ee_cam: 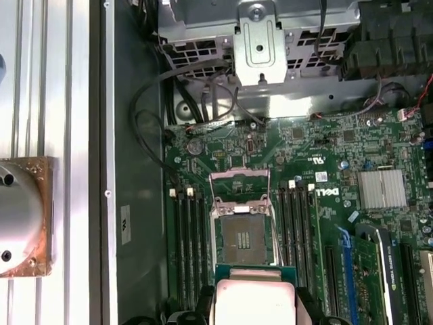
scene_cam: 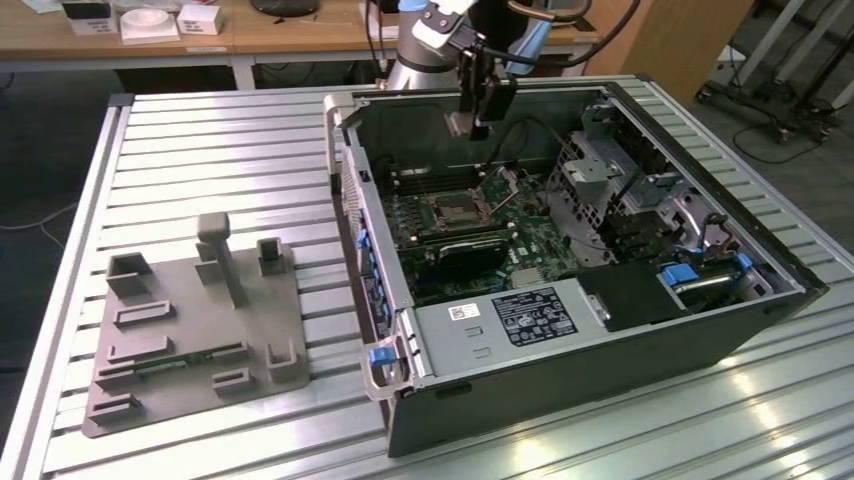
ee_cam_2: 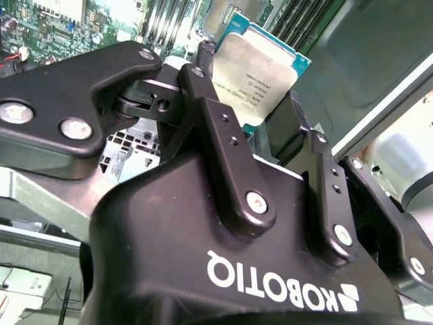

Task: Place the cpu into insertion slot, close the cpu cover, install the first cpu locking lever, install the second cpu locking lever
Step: 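Place the cpu into insertion slot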

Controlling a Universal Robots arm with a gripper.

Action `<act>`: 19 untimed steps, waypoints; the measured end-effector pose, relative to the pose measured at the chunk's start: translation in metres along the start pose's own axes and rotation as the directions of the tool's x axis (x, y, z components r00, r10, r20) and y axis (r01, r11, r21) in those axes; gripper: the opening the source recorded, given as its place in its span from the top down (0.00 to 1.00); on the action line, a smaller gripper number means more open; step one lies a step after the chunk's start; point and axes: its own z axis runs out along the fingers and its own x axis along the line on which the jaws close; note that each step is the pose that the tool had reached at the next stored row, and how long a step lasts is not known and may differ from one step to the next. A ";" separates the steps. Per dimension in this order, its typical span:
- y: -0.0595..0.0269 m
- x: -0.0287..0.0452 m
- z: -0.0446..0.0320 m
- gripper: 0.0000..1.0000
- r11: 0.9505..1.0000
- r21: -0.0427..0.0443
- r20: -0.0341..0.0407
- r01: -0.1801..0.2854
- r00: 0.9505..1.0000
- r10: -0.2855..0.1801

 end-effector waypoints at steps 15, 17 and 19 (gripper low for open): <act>-0.0007 -0.0002 0.0132 0.45 0.983 0.002 -0.010 0.182 0.983 -0.182; -0.0007 -0.0002 0.0134 0.45 0.982 0.003 -0.010 0.188 0.982 -0.188; -0.0007 -0.0004 0.0136 0.45 0.982 0.002 -0.011 0.188 0.982 -0.188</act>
